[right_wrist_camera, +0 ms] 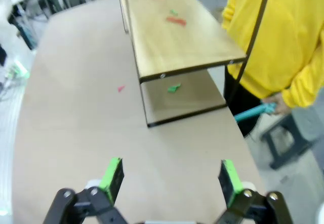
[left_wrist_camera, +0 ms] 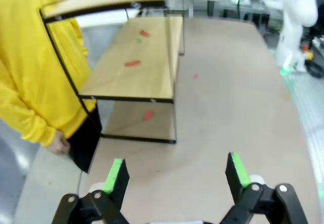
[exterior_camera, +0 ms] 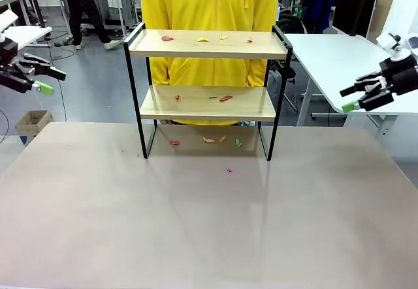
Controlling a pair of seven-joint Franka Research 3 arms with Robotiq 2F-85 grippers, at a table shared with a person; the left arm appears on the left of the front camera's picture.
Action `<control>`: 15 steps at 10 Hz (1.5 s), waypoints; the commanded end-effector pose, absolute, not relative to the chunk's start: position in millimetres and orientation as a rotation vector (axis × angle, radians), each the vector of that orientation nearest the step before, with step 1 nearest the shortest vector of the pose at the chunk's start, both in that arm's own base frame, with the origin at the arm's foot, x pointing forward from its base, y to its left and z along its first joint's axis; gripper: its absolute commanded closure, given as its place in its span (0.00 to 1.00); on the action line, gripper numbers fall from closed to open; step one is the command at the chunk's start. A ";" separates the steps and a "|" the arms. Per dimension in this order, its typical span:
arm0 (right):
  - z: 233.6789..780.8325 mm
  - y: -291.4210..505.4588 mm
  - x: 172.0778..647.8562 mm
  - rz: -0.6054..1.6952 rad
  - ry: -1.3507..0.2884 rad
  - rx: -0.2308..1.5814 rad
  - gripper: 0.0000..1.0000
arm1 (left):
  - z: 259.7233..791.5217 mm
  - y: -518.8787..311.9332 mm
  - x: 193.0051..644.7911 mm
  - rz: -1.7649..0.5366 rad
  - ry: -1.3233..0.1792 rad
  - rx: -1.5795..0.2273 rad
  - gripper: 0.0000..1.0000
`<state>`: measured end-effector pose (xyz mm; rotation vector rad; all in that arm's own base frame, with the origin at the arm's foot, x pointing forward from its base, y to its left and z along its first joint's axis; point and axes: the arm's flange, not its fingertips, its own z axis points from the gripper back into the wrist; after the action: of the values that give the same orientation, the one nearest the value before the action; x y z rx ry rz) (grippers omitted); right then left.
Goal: Clean the shelf.
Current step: Pick up the Duster handed by the human.
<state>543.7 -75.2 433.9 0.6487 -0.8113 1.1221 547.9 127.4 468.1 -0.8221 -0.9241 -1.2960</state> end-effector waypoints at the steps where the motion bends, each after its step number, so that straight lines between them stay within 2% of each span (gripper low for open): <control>1: 412.5 -99.1 592.2 1.146 -0.892 0.836 0.00 | 459.3 155.3 599.6 -1.277 -1.050 -0.973 0.00; 4: 385.6 -114.8 605.3 1.143 -1.007 0.901 0.00 | 422.8 172.6 609.4 -1.304 -1.179 -1.104 0.00; 8: 369.5 -132.9 601.8 1.142 -1.087 0.942 0.00 | 385.4 185.0 613.0 -1.297 -1.314 -1.033 0.00; 12: 367.2 -136.7 600.6 1.125 -1.122 0.945 0.00 | 374.3 180.1 611.5 -1.247 -1.315 -1.029 0.00; 15: 367.2 -138.2 598.4 1.116 -1.065 0.936 0.00 | 371.6 186.0 616.8 -1.263 -1.287 -1.038 0.00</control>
<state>598.3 -137.8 366.2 0.9402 -1.0655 1.1134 616.5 185.7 369.7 -1.0399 -1.2877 -1.2571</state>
